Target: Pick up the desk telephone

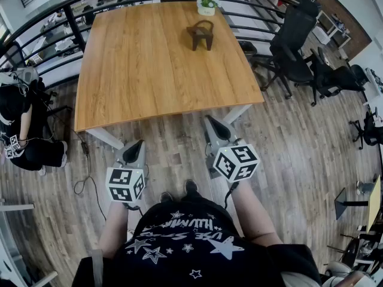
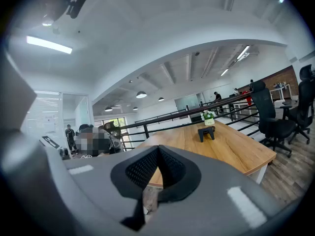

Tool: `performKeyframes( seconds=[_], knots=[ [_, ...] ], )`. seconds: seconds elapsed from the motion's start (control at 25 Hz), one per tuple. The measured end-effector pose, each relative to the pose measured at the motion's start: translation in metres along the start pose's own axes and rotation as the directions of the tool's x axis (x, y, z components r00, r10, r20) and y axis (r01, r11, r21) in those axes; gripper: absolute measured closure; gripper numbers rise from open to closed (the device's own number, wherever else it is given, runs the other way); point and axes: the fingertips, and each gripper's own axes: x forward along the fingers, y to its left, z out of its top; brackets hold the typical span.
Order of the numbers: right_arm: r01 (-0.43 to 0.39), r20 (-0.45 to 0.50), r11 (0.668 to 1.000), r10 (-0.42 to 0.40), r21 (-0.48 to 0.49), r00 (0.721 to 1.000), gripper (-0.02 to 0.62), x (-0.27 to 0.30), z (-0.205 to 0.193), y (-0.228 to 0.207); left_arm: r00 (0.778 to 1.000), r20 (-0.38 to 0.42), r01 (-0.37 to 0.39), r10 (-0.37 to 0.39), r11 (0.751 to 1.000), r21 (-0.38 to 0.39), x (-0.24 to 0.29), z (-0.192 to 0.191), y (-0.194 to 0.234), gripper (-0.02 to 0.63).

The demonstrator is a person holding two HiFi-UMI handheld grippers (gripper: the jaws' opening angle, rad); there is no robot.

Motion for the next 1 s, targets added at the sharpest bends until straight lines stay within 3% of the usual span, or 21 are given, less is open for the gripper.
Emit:
performKeyframes(
  seconds=[0.52, 0.8, 1.0],
  knots=[
    [-0.004, -0.015, 1.000, 0.004, -0.001, 1.000, 0.597, -0.010, -0.002, 0.007, 1.000, -0.013, -0.001, 0.001, 1.000, 0.031, -0.014, -0.005, -0.002, 0.604],
    [0.038, -0.009, 0.999, -0.038, -0.004, 0.999, 0.596, -0.010, -0.003, 0.009, 0.999, -0.033, 0.006, -0.006, 1.000, -0.008, -0.027, -0.021, 0.005, 0.604],
    [0.025, 0.025, 0.999, -0.026, 0.030, 0.999, 0.595, -0.014, -0.008, 0.021, 0.999, -0.035, 0.006, -0.007, 1.000, -0.022, -0.040, -0.028, 0.022, 0.604]
  ],
)
